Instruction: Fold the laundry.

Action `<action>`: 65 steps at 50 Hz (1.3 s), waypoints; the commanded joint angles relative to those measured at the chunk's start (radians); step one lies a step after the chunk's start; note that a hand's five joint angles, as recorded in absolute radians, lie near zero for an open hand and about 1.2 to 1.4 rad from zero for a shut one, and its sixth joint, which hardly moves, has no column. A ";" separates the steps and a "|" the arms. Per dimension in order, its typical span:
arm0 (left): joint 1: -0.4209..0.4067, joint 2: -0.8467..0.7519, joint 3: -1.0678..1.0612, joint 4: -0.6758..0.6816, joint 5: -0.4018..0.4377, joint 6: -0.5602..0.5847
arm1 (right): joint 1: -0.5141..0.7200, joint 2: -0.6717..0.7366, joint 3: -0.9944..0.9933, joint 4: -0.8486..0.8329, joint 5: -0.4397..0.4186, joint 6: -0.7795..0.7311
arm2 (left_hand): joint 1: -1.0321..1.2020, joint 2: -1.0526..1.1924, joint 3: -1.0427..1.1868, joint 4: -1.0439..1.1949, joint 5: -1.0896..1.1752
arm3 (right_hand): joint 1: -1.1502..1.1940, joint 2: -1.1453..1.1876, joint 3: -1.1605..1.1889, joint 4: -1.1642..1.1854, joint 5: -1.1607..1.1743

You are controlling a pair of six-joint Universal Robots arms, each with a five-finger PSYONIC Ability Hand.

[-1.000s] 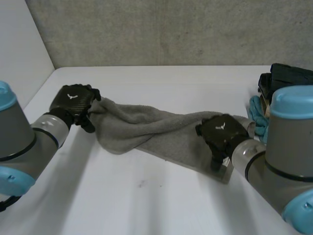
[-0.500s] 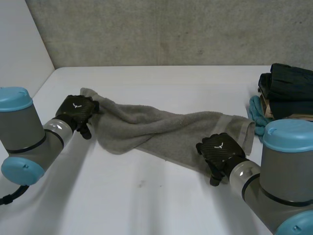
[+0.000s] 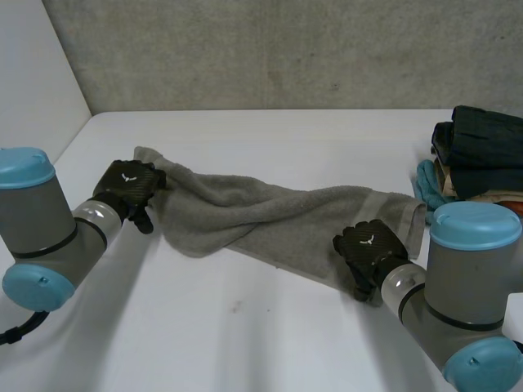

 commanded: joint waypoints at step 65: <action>0.089 -0.053 0.026 0.024 0.063 -0.005 | -0.108 -0.388 -0.246 0.320 -0.049 0.078 | 0.043 0.094 0.099 0.093 0.087 | 0.920 0.844 0.838 0.840 0.862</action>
